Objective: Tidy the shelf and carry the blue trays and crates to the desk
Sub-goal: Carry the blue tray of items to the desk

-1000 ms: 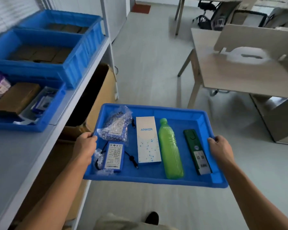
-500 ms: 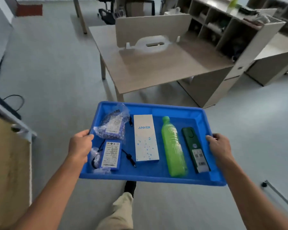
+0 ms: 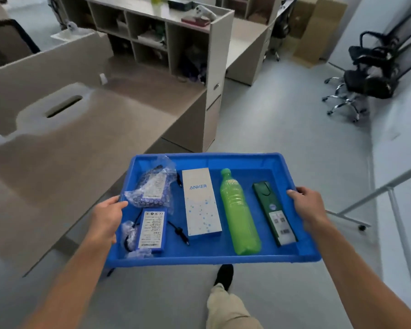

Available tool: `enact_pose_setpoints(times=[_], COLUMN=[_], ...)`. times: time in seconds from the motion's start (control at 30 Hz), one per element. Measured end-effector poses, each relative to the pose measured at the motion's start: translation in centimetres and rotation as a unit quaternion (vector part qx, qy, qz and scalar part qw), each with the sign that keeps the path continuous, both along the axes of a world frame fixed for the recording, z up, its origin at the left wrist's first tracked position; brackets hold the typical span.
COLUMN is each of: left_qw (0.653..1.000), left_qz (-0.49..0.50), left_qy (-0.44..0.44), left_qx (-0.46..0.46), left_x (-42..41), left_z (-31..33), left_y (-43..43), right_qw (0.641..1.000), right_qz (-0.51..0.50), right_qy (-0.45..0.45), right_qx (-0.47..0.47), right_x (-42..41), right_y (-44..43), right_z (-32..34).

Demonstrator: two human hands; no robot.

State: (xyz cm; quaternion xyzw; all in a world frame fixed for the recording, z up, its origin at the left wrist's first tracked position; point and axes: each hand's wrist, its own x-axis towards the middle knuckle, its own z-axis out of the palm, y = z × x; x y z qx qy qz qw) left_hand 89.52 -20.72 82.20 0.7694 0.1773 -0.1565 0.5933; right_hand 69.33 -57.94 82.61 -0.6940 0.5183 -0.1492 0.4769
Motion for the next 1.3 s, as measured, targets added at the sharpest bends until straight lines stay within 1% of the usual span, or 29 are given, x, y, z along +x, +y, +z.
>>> enact_pose_setpoints(times=[0.17,0.37,0.53,0.77,0.9,1.0,1.13,1.3], left_qw=[0.998,0.994,0.99,0.985,0.981,0.977,0.979,0.985], left_qz=[-0.053,-0.103,-0.129,-0.161,-0.188,-0.209,-0.198,-0.166], left_qy=[0.029,0.047,0.04,0.028,0.04,0.043,0.046,0.049], left_qx=[0.006,-0.011,-0.032,-0.05,-0.034,0.004,0.001,-0.015], left_x=[9.0,17.4,24.8,37.7,45.7,51.7,58.9,67.2], left_z=[-1.6,0.6,1.4,-0.1,0.3,0.7,0.8,-1.0], left_y=[-14.0,-31.8,-46.0,-66.5,-77.8,-85.3,-94.9,-106.7], right_qw=[0.999,0.996,0.992,0.982,0.977,0.976,0.976,0.981], right_qz=[-0.042,-0.088,-0.124,-0.18,-0.204,-0.213,-0.211,-0.184], right_qy=[-0.01,-0.011,-0.022,-0.035,-0.04,-0.028,-0.032,-0.049], right_qx=[0.005,0.02,0.024,0.038,0.042,0.04,0.048,0.043], right_x=[5.2,11.2,17.0,27.1,33.8,38.7,45.9,56.3], right_y=[-12.9,-28.8,-41.1,-58.7,-68.0,-75.0,-85.1,-98.8], right_z=[-0.6,1.0,1.7,-0.1,0.7,0.9,0.5,-1.0])
